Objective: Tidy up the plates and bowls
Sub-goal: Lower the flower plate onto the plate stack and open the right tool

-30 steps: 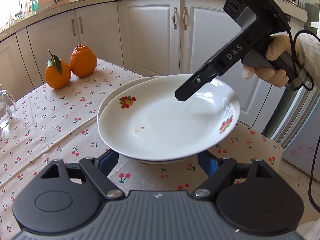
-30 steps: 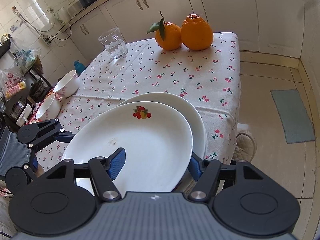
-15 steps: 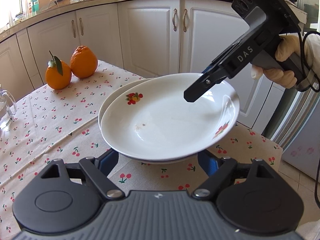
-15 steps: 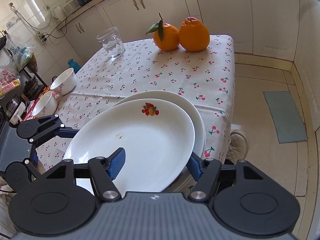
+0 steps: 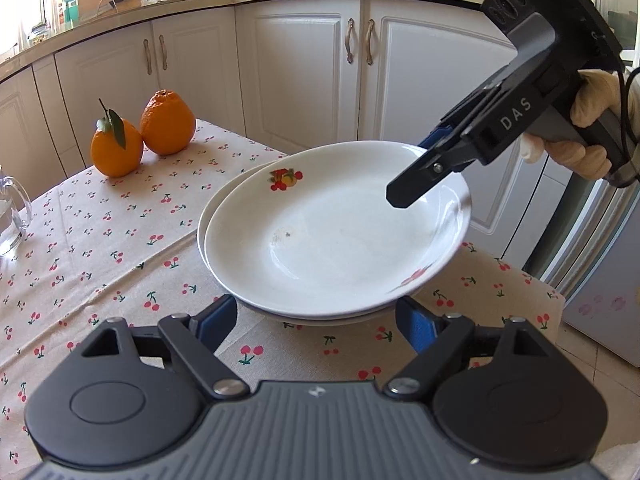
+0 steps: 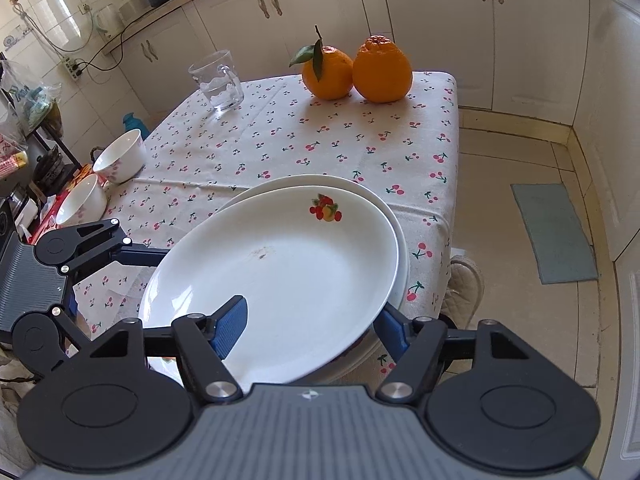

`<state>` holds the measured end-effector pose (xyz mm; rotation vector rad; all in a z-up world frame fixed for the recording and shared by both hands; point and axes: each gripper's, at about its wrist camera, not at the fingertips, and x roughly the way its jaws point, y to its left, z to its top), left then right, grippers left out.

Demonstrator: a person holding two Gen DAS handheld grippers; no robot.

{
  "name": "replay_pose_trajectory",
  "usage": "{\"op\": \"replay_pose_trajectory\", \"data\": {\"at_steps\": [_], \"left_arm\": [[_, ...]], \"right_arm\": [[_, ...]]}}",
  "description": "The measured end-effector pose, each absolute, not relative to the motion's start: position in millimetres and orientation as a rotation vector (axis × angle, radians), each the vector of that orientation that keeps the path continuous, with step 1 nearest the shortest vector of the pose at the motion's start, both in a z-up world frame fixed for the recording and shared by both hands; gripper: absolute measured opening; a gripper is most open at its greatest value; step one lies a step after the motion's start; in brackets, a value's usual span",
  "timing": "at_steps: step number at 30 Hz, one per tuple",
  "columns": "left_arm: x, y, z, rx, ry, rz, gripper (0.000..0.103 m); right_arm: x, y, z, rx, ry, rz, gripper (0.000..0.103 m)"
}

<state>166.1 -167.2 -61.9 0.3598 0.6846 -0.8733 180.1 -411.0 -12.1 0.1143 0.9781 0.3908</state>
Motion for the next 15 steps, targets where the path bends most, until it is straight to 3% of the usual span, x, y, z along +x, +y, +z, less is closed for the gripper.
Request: {"op": "replay_pose_trajectory", "data": {"at_steps": [15], "left_arm": [[165.1, -166.7, -62.7, 0.364, 0.677, -0.861, 0.086]], "right_arm": [[167.7, -398.6, -11.8, 0.067, 0.99, 0.354, 0.079]]}}
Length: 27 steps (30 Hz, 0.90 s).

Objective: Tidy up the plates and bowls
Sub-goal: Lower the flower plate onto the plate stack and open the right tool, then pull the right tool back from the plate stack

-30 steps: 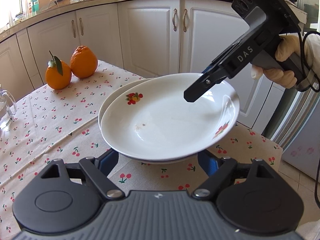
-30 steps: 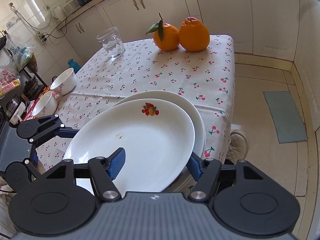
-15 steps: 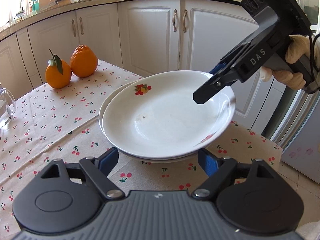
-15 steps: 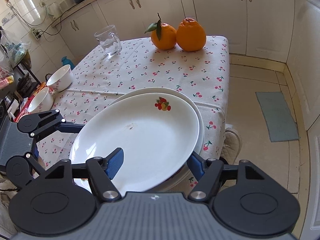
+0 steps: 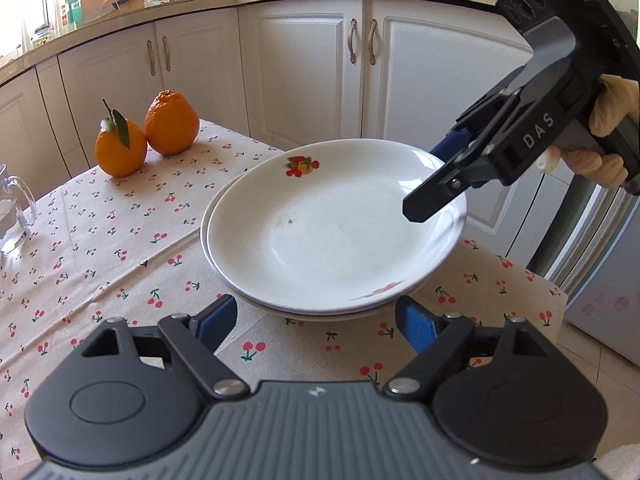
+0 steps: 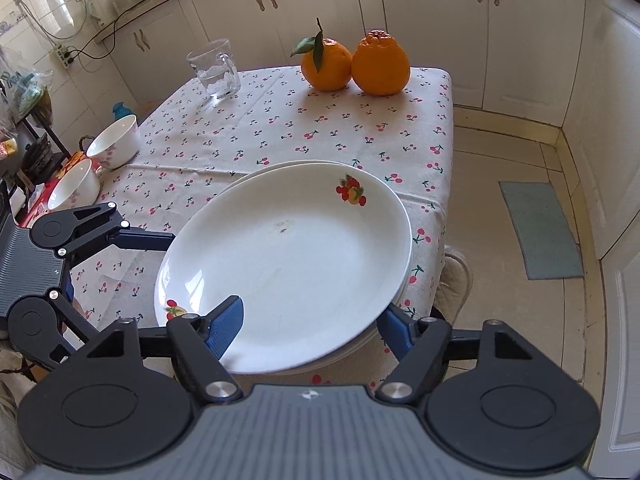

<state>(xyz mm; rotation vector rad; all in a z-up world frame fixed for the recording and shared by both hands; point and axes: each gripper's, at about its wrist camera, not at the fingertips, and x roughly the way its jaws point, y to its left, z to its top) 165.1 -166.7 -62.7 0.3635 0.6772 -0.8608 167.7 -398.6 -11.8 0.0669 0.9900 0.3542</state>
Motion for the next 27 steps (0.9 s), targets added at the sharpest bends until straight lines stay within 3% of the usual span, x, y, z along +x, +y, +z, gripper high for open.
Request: {"op": "replay_pose_trajectory", "data": {"at_steps": [15, 21, 27], "left_arm": [[155.7, -162.5, -59.2, 0.361, 0.655, -0.872, 0.086], [143.0, -150.5, -49.7, 0.346, 0.623, -0.867, 0.088], [124.8, -122.2, -38.5, 0.324, 0.576, -0.828, 0.093]], "right_arm": [[152.2, -390.0, -15.5, 0.05, 1.006, 0.351, 0.082], [138.6, -367.0, -3.6, -0.001, 0.935, 0.336, 0.102], [123.1, -331.0, 4.8, -0.046, 0.847, 0.244, 0.103]]}}
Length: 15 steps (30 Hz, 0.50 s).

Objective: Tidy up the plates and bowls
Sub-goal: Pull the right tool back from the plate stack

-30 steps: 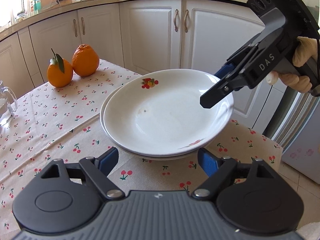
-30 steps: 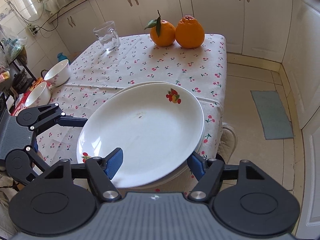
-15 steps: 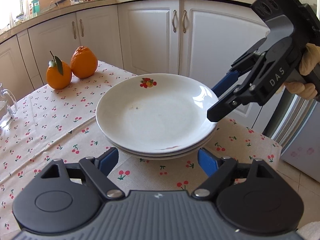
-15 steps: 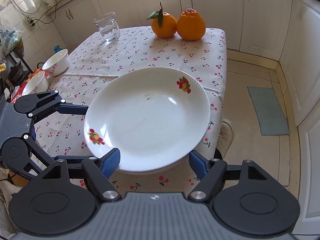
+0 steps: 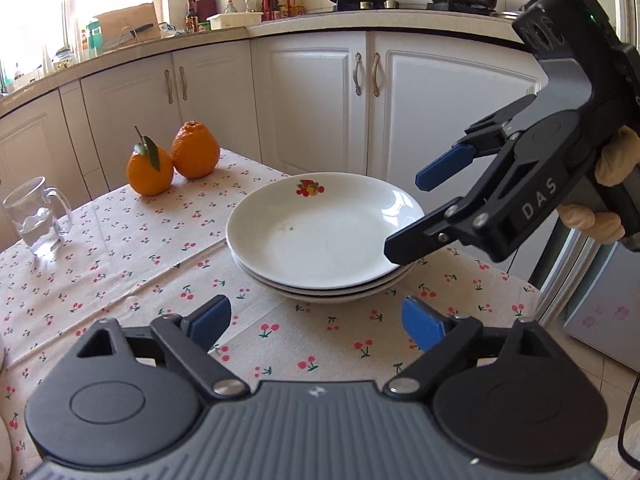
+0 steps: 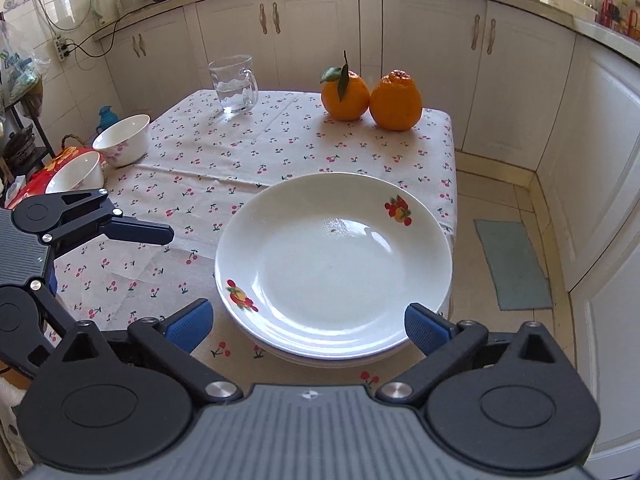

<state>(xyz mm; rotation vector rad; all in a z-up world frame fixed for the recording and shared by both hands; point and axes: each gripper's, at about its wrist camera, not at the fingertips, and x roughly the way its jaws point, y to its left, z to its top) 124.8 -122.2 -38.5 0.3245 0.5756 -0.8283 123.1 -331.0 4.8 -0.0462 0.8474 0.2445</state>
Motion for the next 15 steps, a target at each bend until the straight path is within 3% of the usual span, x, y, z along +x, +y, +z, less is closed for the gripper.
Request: {"op": "replay_pose_trajectory", "data": {"at_steps": [15], "left_arm": [[64.8, 31.4, -6.6, 0.298, 0.505, -0.495, 0.097]], "right_arm": [[105.2, -186.5, 9.4, -0.157, 0.665, 0.36, 0.103]]}}
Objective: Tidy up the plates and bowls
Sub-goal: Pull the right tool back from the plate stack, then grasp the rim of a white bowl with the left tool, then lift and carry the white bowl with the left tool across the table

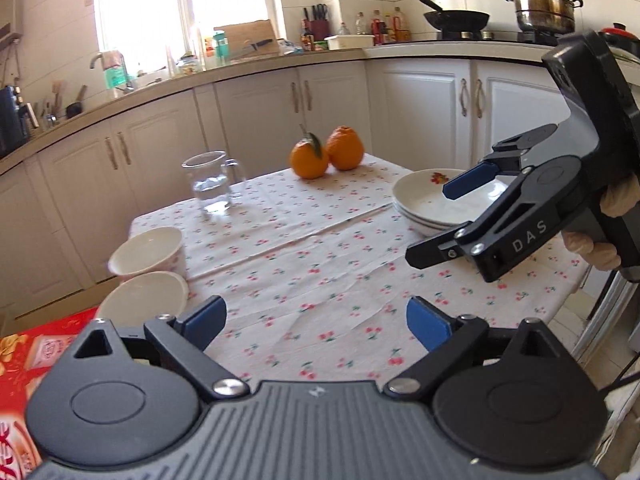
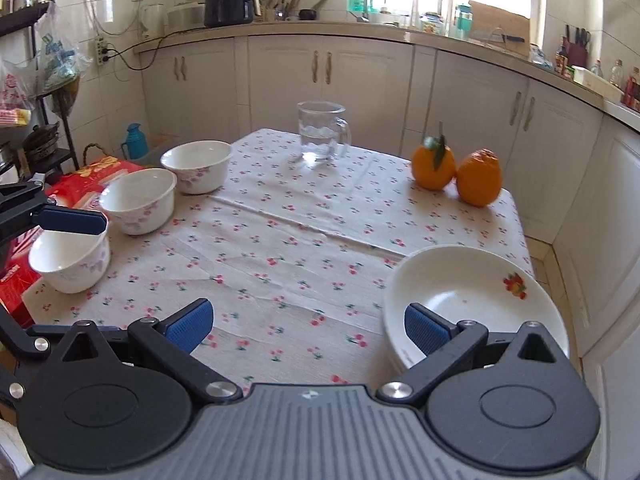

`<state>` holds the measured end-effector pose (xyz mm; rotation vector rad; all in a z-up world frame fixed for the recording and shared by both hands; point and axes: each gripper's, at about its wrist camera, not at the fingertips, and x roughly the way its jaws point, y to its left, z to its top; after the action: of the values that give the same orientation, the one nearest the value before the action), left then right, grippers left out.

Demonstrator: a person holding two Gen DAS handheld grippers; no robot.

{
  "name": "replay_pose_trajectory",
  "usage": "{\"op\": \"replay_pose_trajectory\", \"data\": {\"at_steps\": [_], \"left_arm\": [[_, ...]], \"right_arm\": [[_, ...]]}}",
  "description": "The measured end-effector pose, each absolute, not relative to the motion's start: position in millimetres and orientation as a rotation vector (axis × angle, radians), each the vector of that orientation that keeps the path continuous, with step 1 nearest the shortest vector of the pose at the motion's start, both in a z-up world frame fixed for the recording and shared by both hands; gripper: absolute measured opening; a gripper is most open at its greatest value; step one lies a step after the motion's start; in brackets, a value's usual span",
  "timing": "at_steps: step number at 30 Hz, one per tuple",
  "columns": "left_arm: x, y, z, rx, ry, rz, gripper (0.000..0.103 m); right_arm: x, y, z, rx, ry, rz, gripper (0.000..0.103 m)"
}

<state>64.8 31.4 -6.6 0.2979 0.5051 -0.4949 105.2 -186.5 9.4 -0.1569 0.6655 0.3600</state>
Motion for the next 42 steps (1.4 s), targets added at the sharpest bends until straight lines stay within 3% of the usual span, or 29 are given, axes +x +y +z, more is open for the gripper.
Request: {"op": "replay_pose_trajectory", "data": {"at_steps": [14, 19, 27, 33, 42], "left_arm": [[105.1, 147.4, -17.1, 0.192, 0.689, -0.341, 0.093], [125.2, 156.6, -28.2, 0.167, 0.751, -0.349, 0.081], [137.1, 162.0, -37.5, 0.126, 0.803, -0.373, 0.063], [139.9, 161.5, -37.5, 0.117, 0.812, -0.39, 0.06], [143.0, 162.4, -38.5, 0.109, 0.822, -0.4, 0.054]], "right_arm": [[108.5, -66.8, -5.8, -0.353, 0.651, 0.81, 0.103], [111.7, -41.1, -13.4, -0.395, 0.668, 0.874, 0.103], [122.7, -14.1, -24.0, -0.411, 0.7, 0.947, 0.088], [125.8, -9.0, -28.0, -0.41, 0.701, 0.973, 0.079], [125.9, -5.6, -29.9, -0.421, 0.687, 0.99, 0.075]]}}
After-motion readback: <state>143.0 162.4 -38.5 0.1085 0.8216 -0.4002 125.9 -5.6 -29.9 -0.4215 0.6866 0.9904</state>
